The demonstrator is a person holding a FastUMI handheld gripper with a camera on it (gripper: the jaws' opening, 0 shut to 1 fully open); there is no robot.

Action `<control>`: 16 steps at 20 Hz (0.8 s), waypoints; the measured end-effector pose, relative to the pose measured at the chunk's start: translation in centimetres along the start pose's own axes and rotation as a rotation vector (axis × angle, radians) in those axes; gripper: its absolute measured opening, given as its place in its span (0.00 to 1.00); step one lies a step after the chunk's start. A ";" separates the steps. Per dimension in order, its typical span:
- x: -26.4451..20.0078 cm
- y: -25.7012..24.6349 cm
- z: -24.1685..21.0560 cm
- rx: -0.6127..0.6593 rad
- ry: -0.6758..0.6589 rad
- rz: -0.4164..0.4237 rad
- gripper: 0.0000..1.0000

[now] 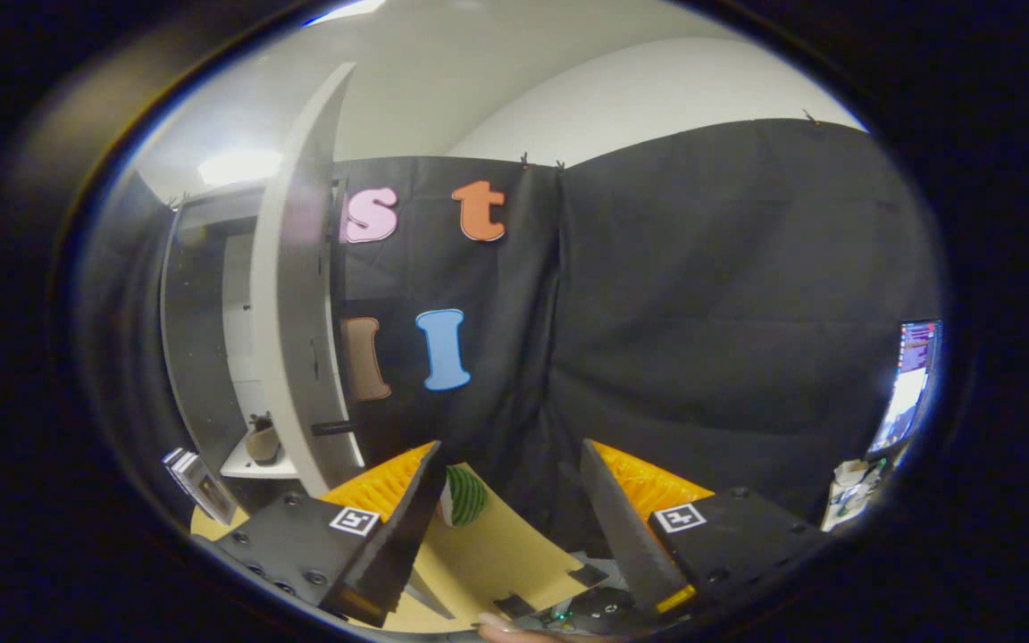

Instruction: Open the shoe cabinet door, grab the shoes and put them into the shoe cabinet, then close the shoe cabinet door.

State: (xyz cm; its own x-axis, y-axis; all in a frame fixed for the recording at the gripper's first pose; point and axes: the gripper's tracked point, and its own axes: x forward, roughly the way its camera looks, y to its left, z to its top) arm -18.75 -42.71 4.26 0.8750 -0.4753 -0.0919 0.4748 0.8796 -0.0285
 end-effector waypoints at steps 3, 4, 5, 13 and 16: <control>2.7 1.4 -0.4 -0.021 -0.002 0.127 0.96; 3.9 1.8 -0.7 -0.028 0.004 0.166 0.96; 5.0 2.7 -0.7 -0.032 0.007 0.202 0.96; 7.6 6.9 0.1 -0.008 -0.018 0.381 0.96; 7.6 7.7 0.1 0.000 -0.027 0.408 0.94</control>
State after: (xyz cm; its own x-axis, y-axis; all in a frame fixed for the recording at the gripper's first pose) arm -8.42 -39.60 3.46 0.9937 -0.0881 -0.0699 0.0886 0.9961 0.0048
